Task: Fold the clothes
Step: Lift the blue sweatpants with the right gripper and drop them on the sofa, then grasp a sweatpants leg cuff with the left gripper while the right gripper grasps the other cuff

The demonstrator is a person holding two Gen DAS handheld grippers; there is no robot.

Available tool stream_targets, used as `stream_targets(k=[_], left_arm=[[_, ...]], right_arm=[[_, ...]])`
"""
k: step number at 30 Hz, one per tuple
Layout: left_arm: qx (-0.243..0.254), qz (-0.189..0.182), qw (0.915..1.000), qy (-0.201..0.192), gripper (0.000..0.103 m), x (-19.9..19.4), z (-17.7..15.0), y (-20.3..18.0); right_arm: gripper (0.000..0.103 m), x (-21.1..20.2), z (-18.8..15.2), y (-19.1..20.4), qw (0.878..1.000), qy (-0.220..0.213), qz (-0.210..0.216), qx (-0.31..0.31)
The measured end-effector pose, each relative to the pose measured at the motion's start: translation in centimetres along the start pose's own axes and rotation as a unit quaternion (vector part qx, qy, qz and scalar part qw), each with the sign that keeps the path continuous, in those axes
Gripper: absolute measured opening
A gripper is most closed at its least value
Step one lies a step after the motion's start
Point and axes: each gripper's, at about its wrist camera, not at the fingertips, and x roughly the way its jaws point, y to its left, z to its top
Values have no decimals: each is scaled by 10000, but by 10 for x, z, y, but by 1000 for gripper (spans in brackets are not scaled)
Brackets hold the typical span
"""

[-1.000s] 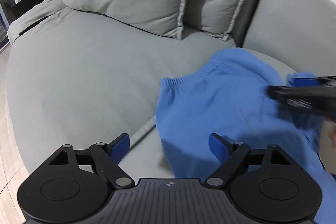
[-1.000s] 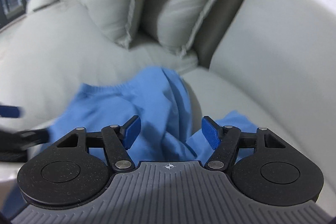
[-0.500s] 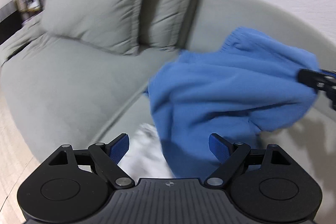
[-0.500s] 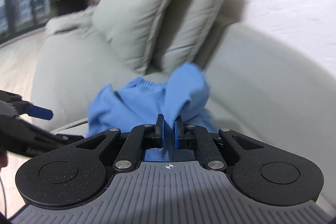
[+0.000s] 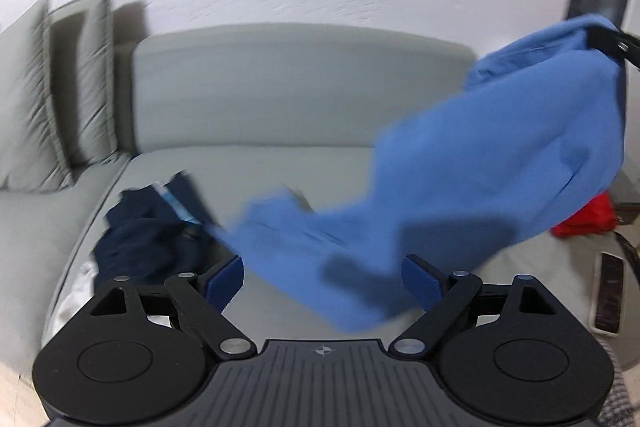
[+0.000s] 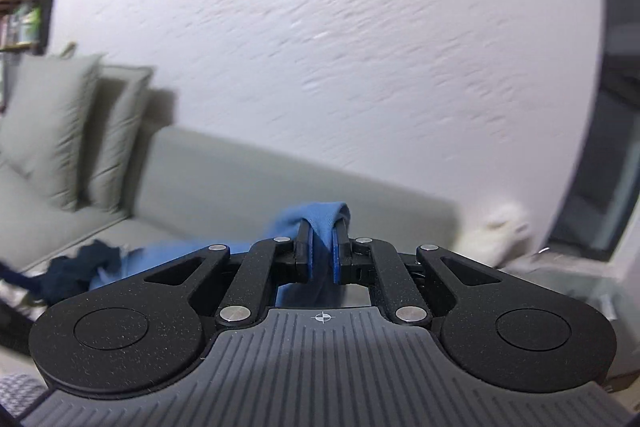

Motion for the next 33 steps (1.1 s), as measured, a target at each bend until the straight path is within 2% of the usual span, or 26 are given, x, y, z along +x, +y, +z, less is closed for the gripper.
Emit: stream_targets(k=[2, 4, 5, 7, 9, 11, 13, 14, 15, 20, 23, 26, 29, 31, 33], left_arm=[[132, 74, 9998, 159, 88, 1, -9, -14], [184, 182, 9988, 404, 88, 5, -22, -21], [166, 227, 9982, 528, 88, 7, -27, -21], [101, 338, 9957, 852, 88, 15, -40, -21], [80, 439, 9937, 1028, 87, 20, -46, -17], [114, 495, 9923, 1126, 87, 21, -52, -20], [165, 471, 9920, 1160, 88, 25, -56, -21], [196, 453, 9918, 1181, 88, 23, -58, -23], [223, 444, 9916, 1193, 88, 24, -59, -24], [596, 374, 9885, 1341, 84, 37, -74, -33], [728, 422, 9857, 1459, 81, 51, -82, -36], [743, 521, 9842, 1523, 81, 65, -82, -38], [757, 557, 9844, 1488, 82, 72, -79, -38], [735, 561, 9849, 1463, 83, 74, -76, -36], [692, 546, 9857, 1439, 84, 77, -74, -32]], right_arm=[[9, -9, -15, -4, 9997, 118, 206, -2], [9, -15, -42, 8, 9974, 439, 560, 58], [9, -18, -66, 23, 9940, 698, 847, 35], [9, -27, -122, 56, 9785, 1347, 1562, 0], [10, -34, -156, 73, 9610, 1817, 2087, -42], [13, -41, -187, 94, 9337, 2376, 2668, -255], [26, -54, -205, 100, 9172, 2605, 3013, -126], [44, -60, -208, 97, 9156, 2618, 3053, -12], [58, -63, -207, 91, 9191, 2565, 2991, 53], [59, -70, -203, 51, 9366, 2424, 2487, 470], [59, -67, -212, 24, 9378, 2587, 2128, 916], [57, -61, -217, 8, 9338, 2743, 1894, 1304], [56, -49, -213, 13, 9384, 2606, 1878, 1273], [54, -34, -212, 26, 9383, 2574, 2019, 1125], [57, -17, -213, 42, 9384, 2663, 1952, 1018]])
